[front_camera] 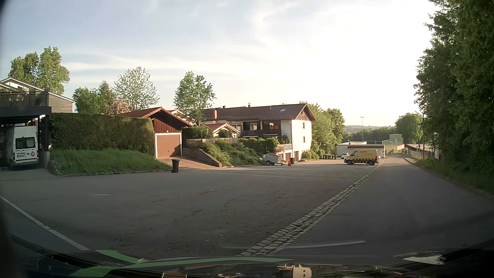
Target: Follow the waypoints while adhering to traffic rules and regulations
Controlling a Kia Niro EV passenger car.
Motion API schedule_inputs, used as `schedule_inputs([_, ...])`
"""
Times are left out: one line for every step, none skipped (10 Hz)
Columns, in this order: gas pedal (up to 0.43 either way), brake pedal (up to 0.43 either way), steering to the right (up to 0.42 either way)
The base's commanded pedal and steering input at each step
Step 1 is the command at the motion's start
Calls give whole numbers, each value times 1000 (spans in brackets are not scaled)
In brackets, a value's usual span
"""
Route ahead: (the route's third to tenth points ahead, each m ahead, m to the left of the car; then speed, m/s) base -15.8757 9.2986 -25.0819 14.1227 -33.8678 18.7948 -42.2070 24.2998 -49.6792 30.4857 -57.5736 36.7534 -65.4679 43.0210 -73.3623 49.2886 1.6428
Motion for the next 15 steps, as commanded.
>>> schedule_inputs([0,0,-759])
schedule_inputs([0,0,-782])
schedule_inputs([0,0,-797])
schedule_inputs([0,0,-811])
schedule_inputs([0,0,-826])
schedule_inputs([0,0,-839])
schedule_inputs([0,0,-849])
schedule_inputs([0,0,-874])
schedule_inputs([0,0,-898])
schedule_inputs([0,0,-906])
schedule_inputs([0,0,-906])
schedule_inputs([0,0,-906])
schedule_inputs([0,0,-910])
schedule_inputs([0,0,-914])
schedule_inputs([0,0,-921])
